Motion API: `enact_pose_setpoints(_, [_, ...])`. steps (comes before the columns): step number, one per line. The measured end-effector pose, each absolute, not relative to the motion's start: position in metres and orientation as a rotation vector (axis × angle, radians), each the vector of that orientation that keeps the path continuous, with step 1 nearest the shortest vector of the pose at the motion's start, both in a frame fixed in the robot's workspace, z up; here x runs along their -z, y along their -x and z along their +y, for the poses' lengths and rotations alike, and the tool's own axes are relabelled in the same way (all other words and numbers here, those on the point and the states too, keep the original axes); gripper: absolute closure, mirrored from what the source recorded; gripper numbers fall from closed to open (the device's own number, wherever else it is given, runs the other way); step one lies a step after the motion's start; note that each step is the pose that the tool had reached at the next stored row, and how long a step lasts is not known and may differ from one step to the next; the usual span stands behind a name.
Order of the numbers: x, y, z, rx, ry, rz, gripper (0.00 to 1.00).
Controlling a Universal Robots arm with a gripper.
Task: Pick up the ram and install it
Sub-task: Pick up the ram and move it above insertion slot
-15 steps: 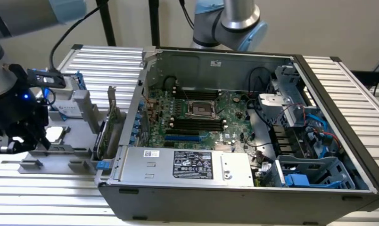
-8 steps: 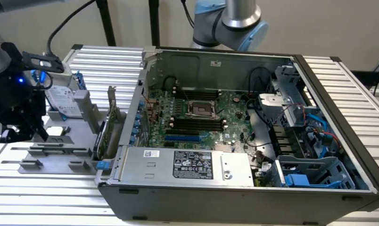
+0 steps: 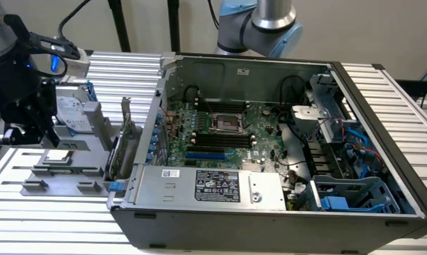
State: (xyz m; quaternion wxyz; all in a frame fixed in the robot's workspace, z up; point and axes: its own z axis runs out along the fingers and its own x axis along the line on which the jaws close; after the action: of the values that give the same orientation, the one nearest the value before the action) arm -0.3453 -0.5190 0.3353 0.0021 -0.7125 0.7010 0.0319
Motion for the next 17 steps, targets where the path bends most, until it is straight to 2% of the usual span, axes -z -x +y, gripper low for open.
enact_pose_setpoints(9, [-0.375,0.305,-0.519,-0.103,2.234,2.198,0.86])
enact_pose_setpoints(17, [-0.390,0.269,-0.519,-0.110,2.233,2.196,0.86])
